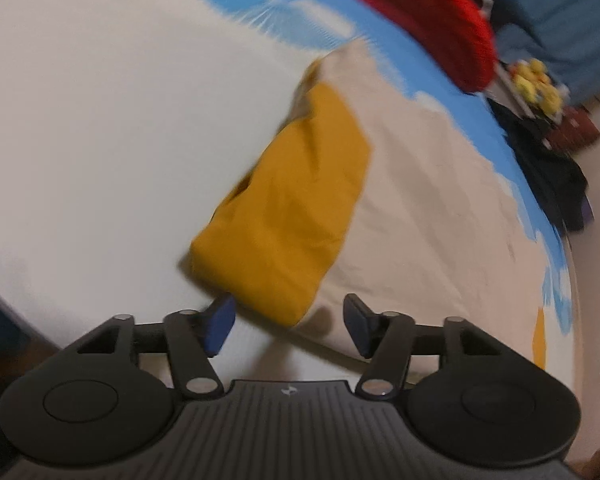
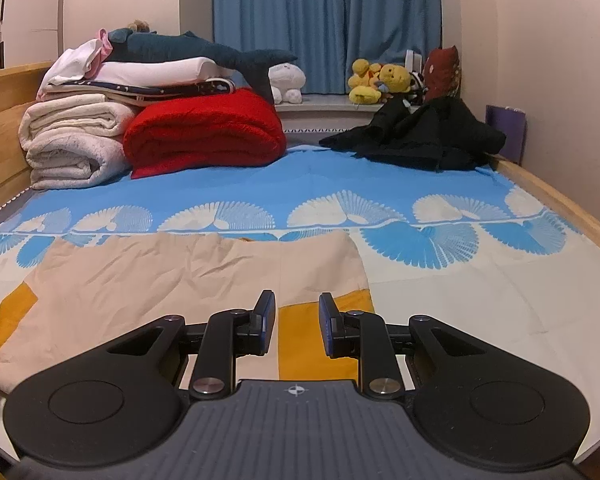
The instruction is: Fold large clothes
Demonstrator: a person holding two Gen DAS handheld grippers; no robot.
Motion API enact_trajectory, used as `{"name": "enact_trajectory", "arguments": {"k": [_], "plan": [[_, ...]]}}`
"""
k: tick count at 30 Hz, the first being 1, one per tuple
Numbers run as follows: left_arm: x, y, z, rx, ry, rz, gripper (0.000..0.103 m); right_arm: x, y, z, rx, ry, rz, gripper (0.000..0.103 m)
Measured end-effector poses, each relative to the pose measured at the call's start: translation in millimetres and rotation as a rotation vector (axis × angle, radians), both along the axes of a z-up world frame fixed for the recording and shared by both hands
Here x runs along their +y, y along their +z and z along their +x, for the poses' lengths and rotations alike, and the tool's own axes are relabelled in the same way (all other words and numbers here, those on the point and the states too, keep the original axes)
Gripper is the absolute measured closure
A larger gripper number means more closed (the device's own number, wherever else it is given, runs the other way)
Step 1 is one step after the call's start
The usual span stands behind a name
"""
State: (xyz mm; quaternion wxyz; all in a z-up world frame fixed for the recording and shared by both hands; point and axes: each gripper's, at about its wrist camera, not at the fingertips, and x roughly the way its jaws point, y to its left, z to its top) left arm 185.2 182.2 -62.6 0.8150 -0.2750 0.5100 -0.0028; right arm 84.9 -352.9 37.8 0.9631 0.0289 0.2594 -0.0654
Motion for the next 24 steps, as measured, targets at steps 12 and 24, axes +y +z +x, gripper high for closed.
{"name": "enact_trajectory", "arguments": {"k": [12, 24], "plan": [[6.3, -31.7, 8.0, -0.031, 0.215, -0.121, 0.034, -13.6, -6.0, 8.1, 0.05, -0.027, 0.05, 0.078], [4.4, -41.1, 6.6, -0.157, 0.447, -0.186, 0.034, -22.9, -10.5, 11.7, 0.075, -0.062, 0.096, 0.078]]}}
